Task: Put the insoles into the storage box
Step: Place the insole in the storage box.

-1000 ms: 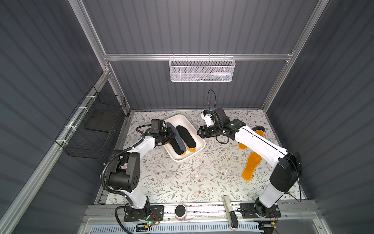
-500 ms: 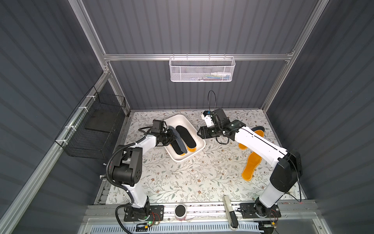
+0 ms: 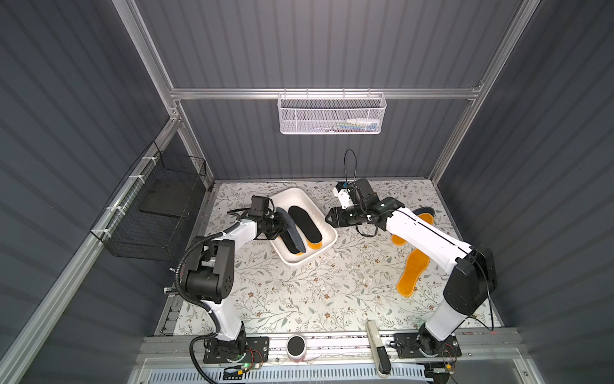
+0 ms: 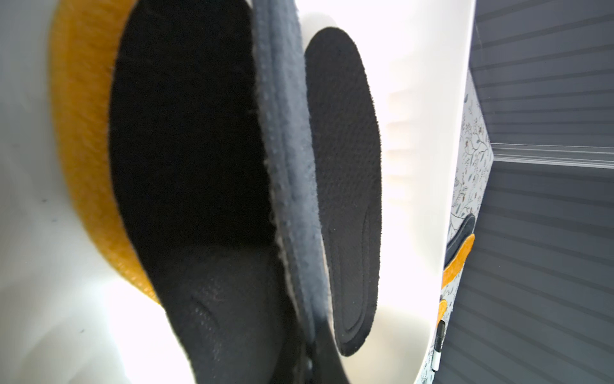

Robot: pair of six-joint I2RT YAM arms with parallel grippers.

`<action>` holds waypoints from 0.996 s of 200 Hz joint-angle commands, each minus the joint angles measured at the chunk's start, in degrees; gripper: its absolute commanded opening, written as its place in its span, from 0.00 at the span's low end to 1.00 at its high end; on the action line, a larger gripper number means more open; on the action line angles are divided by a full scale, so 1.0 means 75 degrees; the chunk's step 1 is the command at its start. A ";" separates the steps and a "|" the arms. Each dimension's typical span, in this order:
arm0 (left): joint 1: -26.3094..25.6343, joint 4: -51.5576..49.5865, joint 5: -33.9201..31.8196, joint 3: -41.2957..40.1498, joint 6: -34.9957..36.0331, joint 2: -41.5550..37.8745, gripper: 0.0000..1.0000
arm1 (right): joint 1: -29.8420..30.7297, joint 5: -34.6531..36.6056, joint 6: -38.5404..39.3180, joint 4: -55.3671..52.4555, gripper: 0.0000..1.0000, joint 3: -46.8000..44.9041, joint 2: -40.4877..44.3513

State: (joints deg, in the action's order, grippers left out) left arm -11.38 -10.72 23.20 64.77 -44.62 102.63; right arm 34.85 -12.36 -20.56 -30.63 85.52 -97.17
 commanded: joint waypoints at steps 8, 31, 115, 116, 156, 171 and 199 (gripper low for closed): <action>0.0105 -0.0303 -0.0098 0.0131 0.0196 -0.0121 0.00 | -0.0041 -0.0105 -0.0050 0.0098 0.52 -0.0105 0.0149; 0.0134 -0.0271 -0.0082 0.0085 0.0178 -0.0077 0.00 | -0.0045 -0.0087 -0.0054 0.0097 0.53 -0.0161 0.0188; 0.0216 -0.0409 -0.0148 0.0039 0.0178 -0.0103 0.15 | -0.0098 -0.0107 -0.0095 0.0177 0.53 -0.0293 0.0257; 0.0216 -0.0410 -0.0144 0.0037 0.0181 -0.0102 0.15 | -0.0099 -0.0103 -0.0095 0.0179 0.53 -0.0293 0.0249; 0.0228 -0.0482 -0.0192 0.0036 0.0196 -0.0151 0.21 | -0.0094 -0.0128 -0.0106 0.0177 0.54 -0.0293 0.0265; 0.0228 -0.0538 -0.0230 0.0061 0.0207 -0.0150 0.21 | -0.0098 -0.0133 -0.0106 0.0202 0.54 -0.0304 0.0261; 0.0228 -0.0580 -0.0246 0.0064 0.0202 -0.0167 0.21 | -0.0108 -0.0151 -0.0106 0.0193 0.54 -0.0304 0.0230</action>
State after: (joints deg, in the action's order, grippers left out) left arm -10.02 -12.93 21.91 64.77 -44.14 102.63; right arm 34.37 -12.84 -20.99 -29.80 83.90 -96.90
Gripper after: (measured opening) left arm 0.210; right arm 0.539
